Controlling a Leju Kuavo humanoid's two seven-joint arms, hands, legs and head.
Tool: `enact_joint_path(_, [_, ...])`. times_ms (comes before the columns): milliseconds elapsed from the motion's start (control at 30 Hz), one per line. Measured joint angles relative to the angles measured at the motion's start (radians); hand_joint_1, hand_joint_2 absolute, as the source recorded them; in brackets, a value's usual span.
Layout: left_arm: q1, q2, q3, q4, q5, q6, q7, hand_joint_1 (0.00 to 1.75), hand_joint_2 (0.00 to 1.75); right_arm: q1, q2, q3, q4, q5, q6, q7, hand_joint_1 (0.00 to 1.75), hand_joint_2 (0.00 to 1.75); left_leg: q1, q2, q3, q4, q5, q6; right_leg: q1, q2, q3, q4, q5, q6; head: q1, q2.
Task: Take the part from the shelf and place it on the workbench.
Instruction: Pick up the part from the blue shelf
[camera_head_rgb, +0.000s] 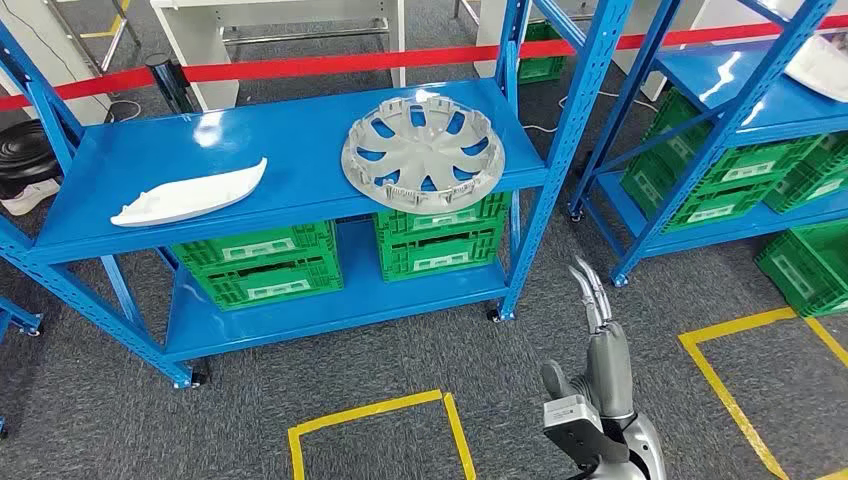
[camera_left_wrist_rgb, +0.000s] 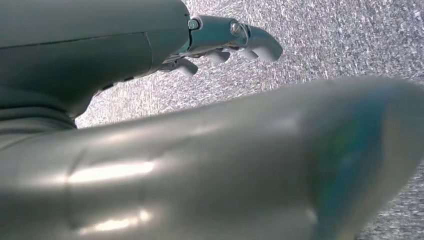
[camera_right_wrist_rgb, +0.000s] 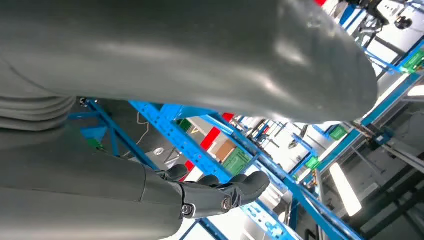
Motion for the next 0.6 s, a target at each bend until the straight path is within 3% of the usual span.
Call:
enact_joint_path(33, [0.000,-0.001,0.000,0.000,-0.001,0.000,0.000,0.00,0.00,0.000,0.000,0.000,0.000,0.001,0.000,0.000,0.00,0.00,0.001,-0.004,0.006,0.000,-0.005,-0.002,-0.001,0.004,0.013,-0.044,0.032,0.000,0.000,0.000])
enact_joint_path(133, [-0.002,-0.002,0.000,0.001,-0.003,-0.001,0.000,0.00,0.00,0.002,0.001,0.000,0.000,0.007,0.001,0.000,0.00,0.00,0.004,-0.022,0.016,-0.001,-0.022,-0.016,0.000,0.034,0.042,-0.154,0.081,-0.011,-0.001,0.000])
enact_joint_path(200, [-0.004,-0.002,0.000,0.001,-0.004,-0.001,-0.001,0.00,0.00,0.004,0.001,-0.001,-0.003,0.011,0.002,0.000,0.00,0.00,0.006,-0.034,0.023,-0.002,-0.023,-0.033,0.005,0.036,0.051,-0.168,0.071,-0.031,-0.002,0.000])
enact_joint_path(267, [-0.004,-0.002,0.000,0.001,-0.005,-0.002,-0.002,0.00,0.00,0.003,0.002,-0.002,-0.007,0.013,0.003,0.000,0.00,0.00,0.006,-0.028,0.023,0.018,-0.019,-0.046,0.003,0.024,0.073,-0.177,0.074,-0.050,-0.003,0.000])
enact_joint_path(300, [-0.005,-0.002,0.000,0.001,-0.006,-0.002,-0.002,0.00,0.00,0.002,0.003,-0.002,-0.009,0.014,0.004,-0.001,0.00,0.00,0.006,-0.017,0.008,0.049,-0.021,-0.049,0.002,0.017,0.085,-0.181,0.070,-0.058,-0.005,0.000])
enact_joint_path(367, [-0.009,-0.002,0.000,0.001,-0.007,-0.002,-0.004,0.00,0.00,0.003,0.004,-0.002,-0.011,0.015,0.007,-0.001,0.00,0.00,0.005,0.008,-0.063,0.163,-0.046,-0.056,0.002,0.003,0.106,-0.187,0.057,-0.069,-0.008,0.000])
enact_joint_path(433, [-0.009,-0.002,0.000,0.001,-0.008,-0.002,-0.004,0.00,0.00,0.003,0.005,-0.002,-0.012,0.009,0.015,-0.002,0.00,0.00,0.005,0.017,-0.145,0.265,-0.090,-0.060,0.003,-0.004,0.125,-0.187,0.040,-0.072,-0.009,0.000])
enact_joint_path(467, [-0.007,-0.001,0.000,0.001,-0.008,-0.002,-0.004,0.00,0.00,0.004,0.005,-0.002,-0.012,0.002,0.020,-0.004,0.00,0.00,0.005,0.018,-0.169,0.279,-0.093,-0.059,0.003,-0.006,0.136,-0.187,0.031,-0.072,-0.010,0.000])
enact_joint_path(500, [-0.004,-0.001,0.000,0.001,-0.009,-0.002,-0.004,0.00,0.00,0.004,0.006,-0.002,-0.012,-0.006,0.023,-0.008,0.00,0.00,0.005,0.019,-0.176,0.261,-0.074,-0.057,0.003,-0.006,0.147,-0.187,0.023,-0.071,-0.010,0.000])
enact_joint_path(567, [-0.002,0.000,0.000,0.001,-0.011,-0.002,-0.003,0.00,0.00,0.005,0.009,-0.002,-0.014,-0.020,0.026,-0.018,0.00,0.00,0.004,0.022,-0.153,0.146,0.019,-0.048,0.003,-0.007,0.170,-0.188,0.006,-0.066,-0.010,0.000])
enact_joint_path(600, [-0.002,0.001,0.000,0.001,-0.011,-0.002,-0.003,0.00,0.00,0.005,0.010,-0.002,-0.016,-0.024,0.027,-0.024,0.00,0.00,0.002,0.025,-0.138,0.091,0.048,-0.044,0.004,-0.007,0.181,-0.188,-0.003,-0.062,-0.010,0.000])
